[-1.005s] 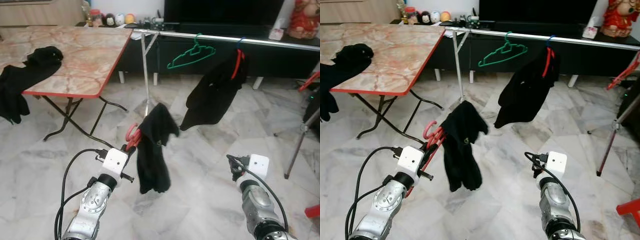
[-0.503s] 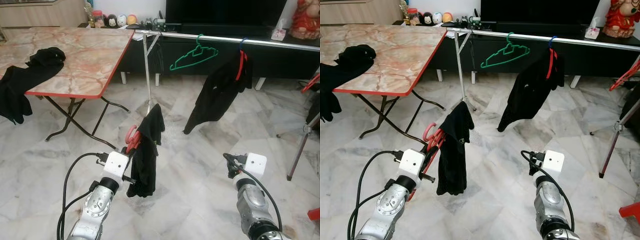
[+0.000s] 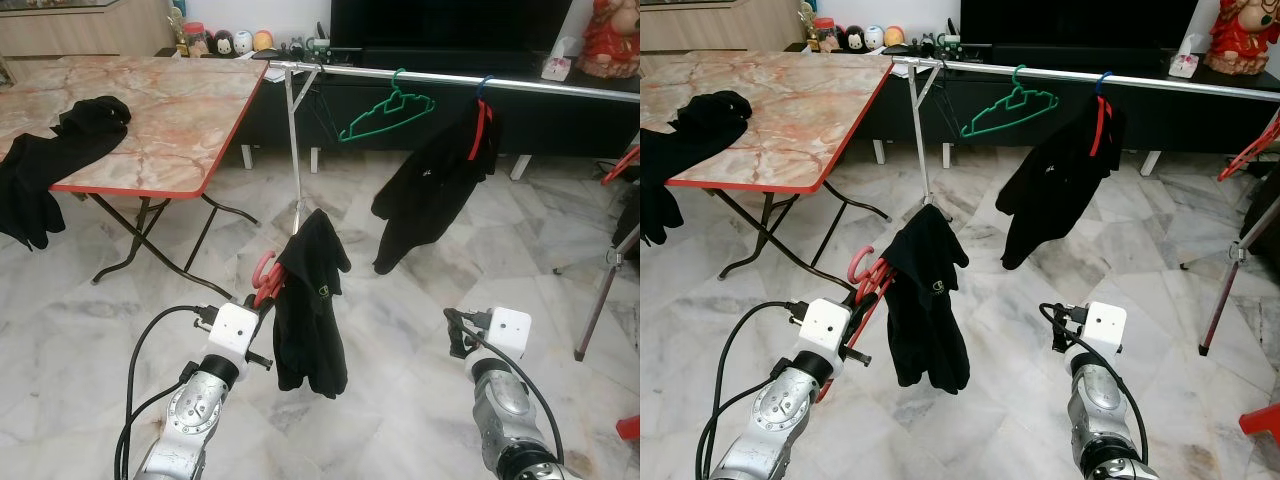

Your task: Hang hanger

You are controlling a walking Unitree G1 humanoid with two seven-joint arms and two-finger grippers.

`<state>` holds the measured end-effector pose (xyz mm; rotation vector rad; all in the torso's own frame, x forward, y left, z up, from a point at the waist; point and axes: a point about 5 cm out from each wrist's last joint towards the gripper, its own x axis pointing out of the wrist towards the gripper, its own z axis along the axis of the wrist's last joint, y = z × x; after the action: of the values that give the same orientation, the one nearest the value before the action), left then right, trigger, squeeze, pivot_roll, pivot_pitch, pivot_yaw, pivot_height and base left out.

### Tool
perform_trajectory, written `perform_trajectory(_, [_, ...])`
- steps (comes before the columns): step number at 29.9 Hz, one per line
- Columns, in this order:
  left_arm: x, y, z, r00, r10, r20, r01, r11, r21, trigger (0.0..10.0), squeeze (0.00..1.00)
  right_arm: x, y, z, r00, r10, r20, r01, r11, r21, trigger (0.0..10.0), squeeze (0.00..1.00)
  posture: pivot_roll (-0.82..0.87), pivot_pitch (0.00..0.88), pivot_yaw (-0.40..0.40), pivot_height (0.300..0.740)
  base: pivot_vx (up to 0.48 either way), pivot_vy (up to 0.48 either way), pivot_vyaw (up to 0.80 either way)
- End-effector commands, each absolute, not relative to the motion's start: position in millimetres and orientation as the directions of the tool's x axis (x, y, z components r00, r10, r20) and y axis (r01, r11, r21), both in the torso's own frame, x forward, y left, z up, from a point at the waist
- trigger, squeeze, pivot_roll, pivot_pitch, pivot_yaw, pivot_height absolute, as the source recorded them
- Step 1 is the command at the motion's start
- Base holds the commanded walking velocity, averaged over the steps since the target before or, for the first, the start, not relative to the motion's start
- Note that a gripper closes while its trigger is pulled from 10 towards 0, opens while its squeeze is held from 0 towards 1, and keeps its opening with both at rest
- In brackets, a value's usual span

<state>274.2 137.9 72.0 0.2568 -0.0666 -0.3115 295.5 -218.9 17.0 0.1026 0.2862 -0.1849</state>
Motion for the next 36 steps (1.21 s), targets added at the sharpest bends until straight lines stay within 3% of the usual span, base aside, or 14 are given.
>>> perform_trajectory(1, [277.6, 131.7, 87.7, 0.928, -0.359, 0.1, 0.318, 0.903, 0.29, 10.0, 0.0, 306.9, -213.1, 29.4, 0.963, -0.122, -0.239, 0.142, 0.987, 0.07, 0.0, 0.0, -0.15, 0.0, 0.043, 0.732, 0.0, 0.0, 0.0])
perform_trajectory(5, [277.8, 129.9, 87.7, 0.918, -0.386, 0.091, 0.346, 0.891, 0.294, 10.0, 0.0, 312.1, -211.5, 35.6, 0.972, -0.089, -0.218, 0.103, 0.993, 0.053, 0.0, 0.0, -0.15, 0.0, 0.041, 0.732, 0.0, 0.0, 0.0])
perform_trajectory(6, [277.3, 128.3, 87.2, 0.909, -0.408, 0.082, 0.368, 0.881, 0.299, 10.0, 0.0, 315.0, -211.1, 39.2, 0.976, -0.066, -0.209, 0.074, 0.997, 0.03, 10.0, 0.0, -0.15, 0.0, 0.04, 0.732, 0.0, 0.0, 0.0])
perform_trajectory(12, [273.7, 125.3, 84.1, 0.872, -0.487, 0.037, 0.454, 0.837, 0.306, 10.0, 0.0, 329.2, -207.4, 59.5, 0.979, 0.106, -0.172, -0.121, 0.989, -0.081, 10.0, 0.0, -0.15, 0.0, 0.037, 0.732, 0.0, 0.0, 0.0])
perform_trajectory(13, [272.5, 125.9, 83.3, 0.854, -0.52, 0.018, 0.487, 0.812, 0.323, 10.0, 0.0, 334.8, -204.7, 69.0, 0.96, 0.22, -0.173, -0.241, 0.964, -0.112, 10.0, 0.0, -0.15, 0.0, 0.035, 0.732, 0.0, 0.0, 0.0])
perform_trajectory(16, [271.6, 126.9, 82.7, 0.825, -0.565, -0.007, 0.533, 0.775, 0.34, 10.0, 0.0, 342.8, -203.2, 88.5, 0.914, 0.373, -0.158, -0.399, 0.897, -0.189, 10.0, 0.0, -0.15, 0.0, 0.034, 0.732, 0.0, 0.0, 0.0])
perform_trajectory(21, [271.2, 128.1, 84.6, 0.789, -0.614, -0.026, 0.581, 0.731, 0.357, 10.0, 0.0, 352.5, -206.8, 121.3, 0.834, 0.534, -0.137, -0.55, 0.79, -0.27, 10.0, 0.0, -0.15, 0.0, 0.029, 0.732, 0.0, 0.0, 0.0])
perform_trajectory(23, [270.6, 127.9, 86.1, 0.762, -0.647, -0.036, 0.612, 0.701, 0.366, 10.0, 0.0, 356.4, -210.1, 143.3, 0.763, 0.629, -0.15, -0.639, 0.698, -0.323, 10.0, 0.0, -0.16, 0.0, 0.028, 0.732, 0.0, 0.0, 0.0])
perform_trajectory(24, [270.6, 127.9, 86.1, 0.762, -0.647, -0.036, 0.612, 0.701, 0.366, 10.0, 0.0, 356.4, -210.1, 143.3, 0.763, 0.629, -0.15, -0.639, 0.698, -0.323, 10.0, 0.0, -0.16, 0.0, 0.028, 0.732, 0.0, 0.0, 0.0])
perform_trajectory(28, [266.9, 124.5, 90.5, 0.702, -0.71, -0.046, 0.673, 0.642, 0.368, 10.0, 0.0, 353.8, -213.2, 170.2, 0.556, 0.791, -0.256, -0.819, 0.468, -0.333, 10.0, 0.0, -0.17, 0.0, 0.028, 0.732, 0.0, 0.0, 0.0])
perform_trajectory(32, [266.4, 124.3, 91.0, 0.696, -0.717, -0.047, 0.679, 0.636, 0.366, 10.0, 0.0, 353.1, -213.7, 171.6, 0.536, 0.8, -0.268, -0.832, 0.448, -0.328, 10.0, 0.0, -0.17, 0.0, 0.028, 0.732, 0.0, 0.0, 0.0])
perform_trajectory(34, [265.3, 123.3, 93.5, 0.668, -0.742, -0.056, 0.704, 0.605, 0.373, 10.0, 0.0, 349.6, -217.6, 173.2, 0.434, 0.824, -0.364, -0.893, 0.342, -0.293, 10.0, 0.0, -0.17, 0.0, 0.025, 0.732, 0.0, 0.0, 0.0])
perform_trajectory(35, [264.0, 123.7, 96.3, 0.644, -0.762, -0.065, 0.723, 0.578, 0.379, 10.0, 0.0, 344.9, -219.1, 171.4, 0.341, 0.832, -0.437, -0.934, 0.245, -0.262, 10.0, 0.0, -0.17, 0.0, 0.022, 0.732, 0.0, 0.0, 0.0])
perform_trajectory(36, [264.0, 123.7, 96.3, 0.644, -0.762, -0.065, 0.723, 0.578, 0.379, 10.0, 0.0, 344.9, -219.1, 171.4, 0.341, 0.832, -0.437, -0.934, 0.245, -0.262, 10.0, 0.0, -0.17, 0.0, 0.022, 0.732, 0.0, 0.0, 0.0])
